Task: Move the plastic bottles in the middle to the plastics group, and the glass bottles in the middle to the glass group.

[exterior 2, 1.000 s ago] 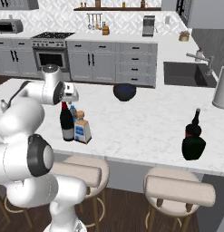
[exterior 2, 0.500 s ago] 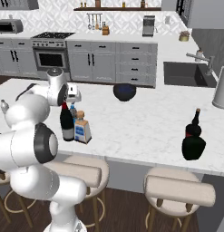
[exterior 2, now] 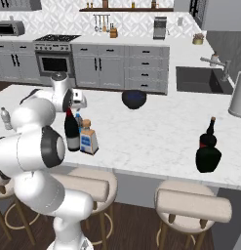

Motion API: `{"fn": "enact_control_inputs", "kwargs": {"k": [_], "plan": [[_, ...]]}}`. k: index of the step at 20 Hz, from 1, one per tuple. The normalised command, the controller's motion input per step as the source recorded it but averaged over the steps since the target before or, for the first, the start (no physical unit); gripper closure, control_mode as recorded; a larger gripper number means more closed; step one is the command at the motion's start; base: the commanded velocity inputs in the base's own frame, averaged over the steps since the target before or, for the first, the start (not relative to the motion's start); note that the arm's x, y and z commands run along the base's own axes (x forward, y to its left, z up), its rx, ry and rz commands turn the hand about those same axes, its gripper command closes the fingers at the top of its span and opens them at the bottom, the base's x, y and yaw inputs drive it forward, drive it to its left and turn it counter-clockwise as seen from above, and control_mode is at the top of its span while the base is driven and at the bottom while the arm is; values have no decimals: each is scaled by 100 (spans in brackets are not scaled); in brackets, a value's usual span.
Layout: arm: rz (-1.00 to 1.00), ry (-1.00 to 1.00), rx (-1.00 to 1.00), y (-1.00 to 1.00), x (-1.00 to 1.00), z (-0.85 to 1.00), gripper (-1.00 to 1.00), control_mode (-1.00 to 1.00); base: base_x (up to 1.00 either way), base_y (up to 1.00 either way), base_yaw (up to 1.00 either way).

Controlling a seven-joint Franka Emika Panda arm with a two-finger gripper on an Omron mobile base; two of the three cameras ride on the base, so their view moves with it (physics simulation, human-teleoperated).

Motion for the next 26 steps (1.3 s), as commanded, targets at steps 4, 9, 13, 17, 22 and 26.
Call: {"fn": "enact_control_inputs", "kwargs": {"k": [4, 9, 13, 17, 22, 26], "plan": [[0, 0, 0, 9, 0, -32, -100, -100, 0, 0, 0], [0, -2, 0, 1, 2, -34, -100, -100, 0, 0, 0], [0, -17, 3, 0, 5, -6, -100, -100, 0, 0, 0], [0, -18, 7, 2, 0, 0, 100, -100, 0, 0, 0], [0, -7, 7, 1, 0, -1, 100, -100, 0, 0, 0], [0, 0, 2, 0, -3, 5, 100, -100, 0, 0, 0]]}}
